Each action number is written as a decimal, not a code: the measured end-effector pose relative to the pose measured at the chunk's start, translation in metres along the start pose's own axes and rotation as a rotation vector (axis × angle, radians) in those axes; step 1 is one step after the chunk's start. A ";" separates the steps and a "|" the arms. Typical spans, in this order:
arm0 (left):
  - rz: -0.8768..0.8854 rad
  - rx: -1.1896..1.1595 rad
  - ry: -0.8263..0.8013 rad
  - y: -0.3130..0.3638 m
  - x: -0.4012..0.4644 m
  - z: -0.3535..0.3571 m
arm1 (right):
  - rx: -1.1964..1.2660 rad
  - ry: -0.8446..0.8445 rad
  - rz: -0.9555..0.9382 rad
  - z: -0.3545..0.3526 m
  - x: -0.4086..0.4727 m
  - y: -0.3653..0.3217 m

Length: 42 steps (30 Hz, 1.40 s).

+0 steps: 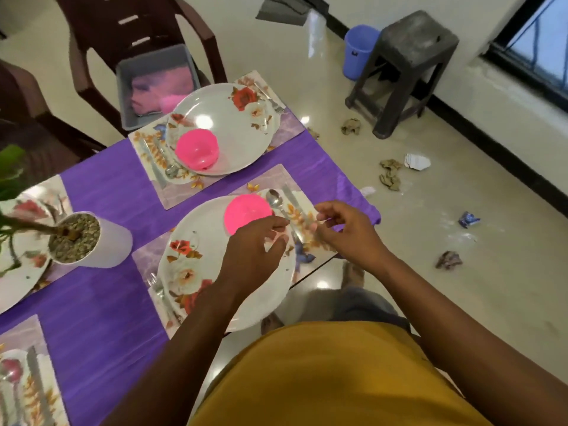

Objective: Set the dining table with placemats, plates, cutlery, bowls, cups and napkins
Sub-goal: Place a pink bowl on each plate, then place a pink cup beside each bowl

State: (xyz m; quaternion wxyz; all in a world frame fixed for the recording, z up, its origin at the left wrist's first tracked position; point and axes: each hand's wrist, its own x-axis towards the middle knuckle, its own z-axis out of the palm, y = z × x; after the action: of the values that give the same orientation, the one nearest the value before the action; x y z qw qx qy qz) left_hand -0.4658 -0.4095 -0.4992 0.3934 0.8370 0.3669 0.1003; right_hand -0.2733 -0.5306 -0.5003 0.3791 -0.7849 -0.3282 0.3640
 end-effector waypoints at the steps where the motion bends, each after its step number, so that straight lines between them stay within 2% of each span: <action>1: 0.003 -0.014 -0.014 0.007 0.010 0.011 | 0.014 0.010 0.002 -0.014 0.006 0.007; 4: -0.008 -0.062 -0.054 0.030 0.038 0.040 | 0.019 0.025 -0.008 -0.058 0.024 0.031; 14: -0.159 -0.101 -0.120 0.136 0.144 0.161 | -0.056 -0.096 0.056 -0.242 0.102 0.115; 19: -0.186 -0.186 -0.077 0.180 0.190 0.198 | -0.120 -0.169 0.013 -0.298 0.146 0.126; 24: -0.215 -0.245 -0.024 0.202 0.238 0.212 | -0.113 -0.191 -0.040 -0.327 0.198 0.114; 33: -0.269 -0.294 0.084 0.193 0.331 0.208 | -0.144 -0.258 -0.115 -0.345 0.305 0.077; 42: -0.346 -0.350 0.178 0.159 0.410 0.147 | -0.214 -0.388 -0.139 -0.337 0.429 0.009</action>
State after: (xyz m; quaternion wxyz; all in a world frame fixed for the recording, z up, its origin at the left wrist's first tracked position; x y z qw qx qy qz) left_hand -0.0226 -0.2785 -0.5304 0.5096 0.6689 0.5148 0.1669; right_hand 0.2277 -0.3157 -0.4953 0.2478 -0.7115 -0.4848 0.4443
